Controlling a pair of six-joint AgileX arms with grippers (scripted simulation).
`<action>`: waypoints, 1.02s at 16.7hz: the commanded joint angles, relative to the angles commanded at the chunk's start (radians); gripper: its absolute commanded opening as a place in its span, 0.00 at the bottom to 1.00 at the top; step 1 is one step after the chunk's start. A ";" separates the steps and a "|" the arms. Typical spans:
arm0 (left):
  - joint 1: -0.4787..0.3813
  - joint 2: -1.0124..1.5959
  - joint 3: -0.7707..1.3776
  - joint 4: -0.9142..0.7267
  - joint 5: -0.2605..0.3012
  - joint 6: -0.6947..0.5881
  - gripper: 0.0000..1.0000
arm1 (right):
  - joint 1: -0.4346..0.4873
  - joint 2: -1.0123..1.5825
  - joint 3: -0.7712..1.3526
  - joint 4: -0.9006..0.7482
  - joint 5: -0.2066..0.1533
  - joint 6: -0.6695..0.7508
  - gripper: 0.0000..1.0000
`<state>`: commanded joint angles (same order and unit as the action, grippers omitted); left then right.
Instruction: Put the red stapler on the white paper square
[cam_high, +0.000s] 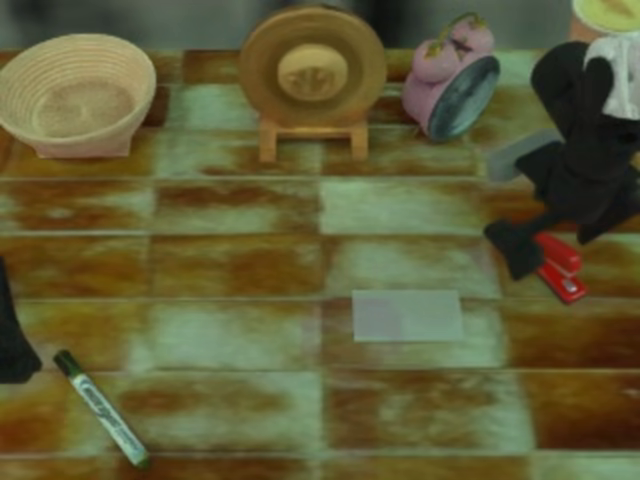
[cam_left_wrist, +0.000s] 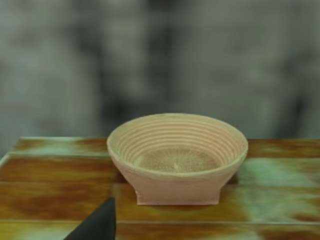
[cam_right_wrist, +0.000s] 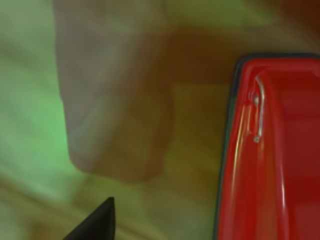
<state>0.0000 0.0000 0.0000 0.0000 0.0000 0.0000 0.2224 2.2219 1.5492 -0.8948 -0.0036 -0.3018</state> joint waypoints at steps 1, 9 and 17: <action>0.000 0.000 0.000 0.000 0.000 0.000 1.00 | 0.000 0.007 -0.011 0.013 0.000 0.000 1.00; 0.000 0.000 0.000 0.000 0.000 0.000 1.00 | 0.001 0.008 -0.013 0.017 0.000 0.000 0.70; 0.000 0.000 0.000 0.000 0.000 0.000 1.00 | 0.001 0.008 -0.013 0.017 0.000 0.000 0.10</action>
<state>0.0000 0.0000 0.0000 0.0000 0.0000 0.0000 0.2229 2.2303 1.5359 -0.8781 -0.0036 -0.3015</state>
